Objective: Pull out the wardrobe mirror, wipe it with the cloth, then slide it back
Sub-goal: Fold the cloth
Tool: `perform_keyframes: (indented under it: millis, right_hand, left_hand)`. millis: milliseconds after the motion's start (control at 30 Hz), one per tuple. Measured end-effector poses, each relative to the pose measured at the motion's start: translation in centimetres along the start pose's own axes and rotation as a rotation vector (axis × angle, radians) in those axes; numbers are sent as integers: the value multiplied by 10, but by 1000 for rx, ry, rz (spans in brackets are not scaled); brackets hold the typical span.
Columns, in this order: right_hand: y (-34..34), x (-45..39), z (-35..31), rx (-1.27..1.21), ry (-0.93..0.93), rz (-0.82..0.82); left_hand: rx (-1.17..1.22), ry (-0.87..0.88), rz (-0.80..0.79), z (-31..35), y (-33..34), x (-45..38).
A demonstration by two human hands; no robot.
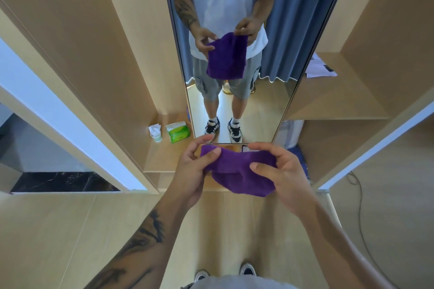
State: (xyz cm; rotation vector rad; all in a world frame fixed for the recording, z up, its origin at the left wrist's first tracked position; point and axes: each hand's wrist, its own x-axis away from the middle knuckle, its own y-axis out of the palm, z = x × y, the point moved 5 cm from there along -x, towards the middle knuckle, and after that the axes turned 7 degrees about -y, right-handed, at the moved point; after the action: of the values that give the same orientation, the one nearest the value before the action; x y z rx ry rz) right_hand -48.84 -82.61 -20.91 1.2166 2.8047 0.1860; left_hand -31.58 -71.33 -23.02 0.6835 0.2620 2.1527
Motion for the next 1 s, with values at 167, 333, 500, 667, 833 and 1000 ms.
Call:
perform_keyframes:
  millis: [167,333,500,667,833,1000]
  right_hand:
    - [-4,3,25,-93,271,51]
    - [-1,5,28,-297,238,163]
    - [-10,-3,17,-136,88,248]
    - [-17,-13,1,436,20,344]
    - [-16,-18,-14,460,22,297]
    - [-24,-15,-35,664,-45,317]
  left_hand:
    - [-160,99,-37,22,10,-1]
    - [-338,160,-65,33,15,-2]
    - [-358,151,-22,41,6,-6]
    - [-372,98,76,36,0,-11]
    - [-491,118,159,48,7,-16]
    - [-407,48,-21,67,21,-10]
